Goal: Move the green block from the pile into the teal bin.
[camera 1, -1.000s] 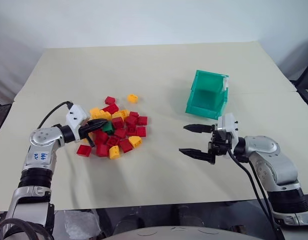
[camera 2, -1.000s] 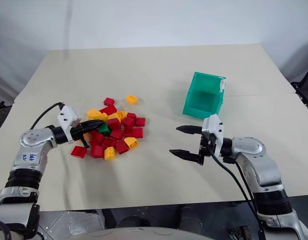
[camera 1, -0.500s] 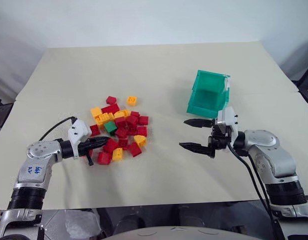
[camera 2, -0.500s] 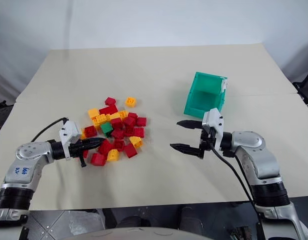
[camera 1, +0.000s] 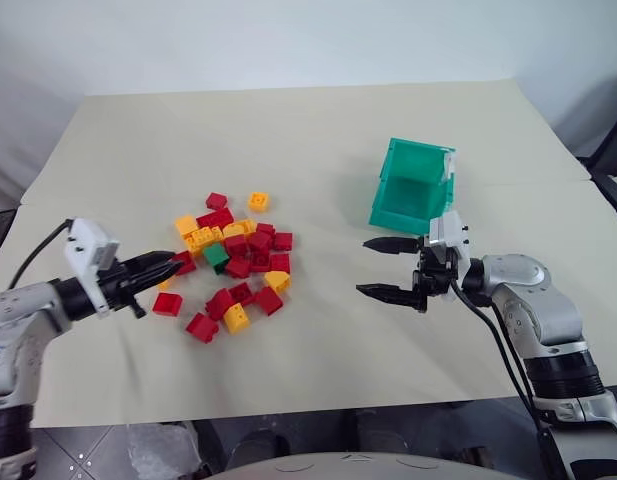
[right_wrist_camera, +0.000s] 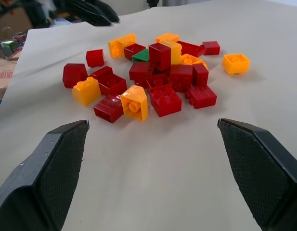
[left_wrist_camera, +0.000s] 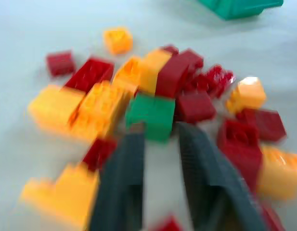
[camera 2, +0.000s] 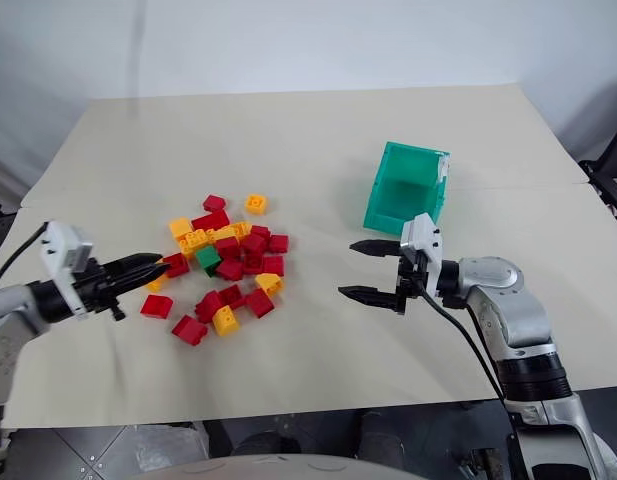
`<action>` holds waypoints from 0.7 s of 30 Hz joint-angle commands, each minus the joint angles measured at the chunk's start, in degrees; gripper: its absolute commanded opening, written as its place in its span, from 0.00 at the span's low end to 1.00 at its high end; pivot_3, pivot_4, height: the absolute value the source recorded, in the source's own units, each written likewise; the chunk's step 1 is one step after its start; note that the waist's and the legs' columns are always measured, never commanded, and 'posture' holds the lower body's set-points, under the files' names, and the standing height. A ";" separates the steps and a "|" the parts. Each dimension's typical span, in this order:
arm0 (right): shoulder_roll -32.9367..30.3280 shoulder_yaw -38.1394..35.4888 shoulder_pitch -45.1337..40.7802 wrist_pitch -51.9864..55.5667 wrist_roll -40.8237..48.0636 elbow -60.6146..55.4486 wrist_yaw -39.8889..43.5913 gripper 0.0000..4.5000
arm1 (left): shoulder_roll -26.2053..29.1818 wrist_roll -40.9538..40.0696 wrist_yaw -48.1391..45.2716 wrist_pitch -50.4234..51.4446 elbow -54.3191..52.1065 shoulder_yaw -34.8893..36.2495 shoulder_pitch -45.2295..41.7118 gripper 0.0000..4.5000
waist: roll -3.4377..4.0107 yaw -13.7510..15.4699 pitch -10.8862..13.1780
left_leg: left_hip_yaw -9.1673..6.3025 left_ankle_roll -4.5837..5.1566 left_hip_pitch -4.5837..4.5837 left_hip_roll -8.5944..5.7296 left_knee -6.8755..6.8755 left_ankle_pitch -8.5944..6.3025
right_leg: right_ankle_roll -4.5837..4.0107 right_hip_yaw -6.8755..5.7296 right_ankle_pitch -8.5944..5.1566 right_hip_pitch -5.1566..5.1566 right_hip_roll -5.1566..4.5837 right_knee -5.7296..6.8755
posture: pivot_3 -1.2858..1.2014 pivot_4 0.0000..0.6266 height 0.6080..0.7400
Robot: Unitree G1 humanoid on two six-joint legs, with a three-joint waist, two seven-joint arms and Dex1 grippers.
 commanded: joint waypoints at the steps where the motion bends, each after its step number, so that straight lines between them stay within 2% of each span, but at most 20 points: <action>1: -0.69 -0.53 -1.51 -1.29 0.14 0.27 1.92 1.00 | 1.85 -3.42 -2.49 1.38 -5.35 8.42 6.17 0.54 | -0.01 0.22 0.01 | 0.00 0.00 0.00 0.01 0.02 0.00 | 0.00 0.01 0.00 0.00 -0.02 0.00 | 0.52 0.24 1.00; 5: -0.63 0.03 -4.28 -1.82 -0.41 3.42 3.72 1.00 | 2.38 -3.02 -5.24 0.27 -6.32 16.25 15.02 0.81 | -0.01 0.21 0.02 | 0.01 -0.04 0.02 0.02 0.01 -0.03 | -0.01 0.00 0.00 -0.01 -0.02 -0.03 | 0.52 0.24 1.00; 7: -0.39 0.18 -5.58 -2.23 -0.78 4.84 4.31 1.00 | 2.20 -3.24 -5.59 -0.08 -6.80 17.44 16.85 0.96 | -0.01 0.32 0.03 | 0.01 -0.04 0.00 0.05 0.01 -0.04 | -0.02 0.00 -0.01 -0.02 0.01 -0.04 | 0.52 0.24 1.00; 8: -0.10 0.21 -6.22 -2.49 -0.96 5.51 4.48 1.00 | 1.92 -3.63 -5.49 -0.02 -7.58 17.17 17.06 0.99 | -0.01 0.48 0.02 | 0.00 -0.04 0.00 0.05 0.02 -0.04 | -0.03 -0.01 -0.02 -0.02 0.00 -0.01 | 0.52 0.24 1.00; 11: 0.81 0.24 -7.49 -3.03 -1.30 6.62 4.52 1.00 | 0.63 -2.92 -3.59 -1.67 -8.33 14.69 15.07 0.99 | -0.02 0.70 0.02 | -0.03 -0.04 0.01 0.01 0.03 -0.04 | -0.04 -0.01 -0.02 -0.01 -0.08 0.02 | 0.52 0.24 1.00; 17: 1.56 -0.26 -7.39 -3.00 -1.36 5.43 3.85 1.00 | 0.99 1.10 0.18 -0.69 -6.08 0.45 6.05 0.99 | -0.02 0.48 0.02 | -0.01 -0.04 0.00 -0.05 0.01 -0.04 | -0.02 0.00 -0.01 -0.02 -0.09 0.05 | 0.52 0.24 1.00; 21: 1.80 -0.99 -6.17 -2.59 -0.95 3.57 2.30 1.00 | 0.86 8.35 1.33 -5.06 0.67 -9.70 -1.80 0.99 | -0.02 0.42 0.02 | 0.03 -0.04 -0.02 -0.05 0.00 -0.03 | -0.02 -0.01 -0.01 -0.05 0.01 0.06 | 0.52 0.24 1.00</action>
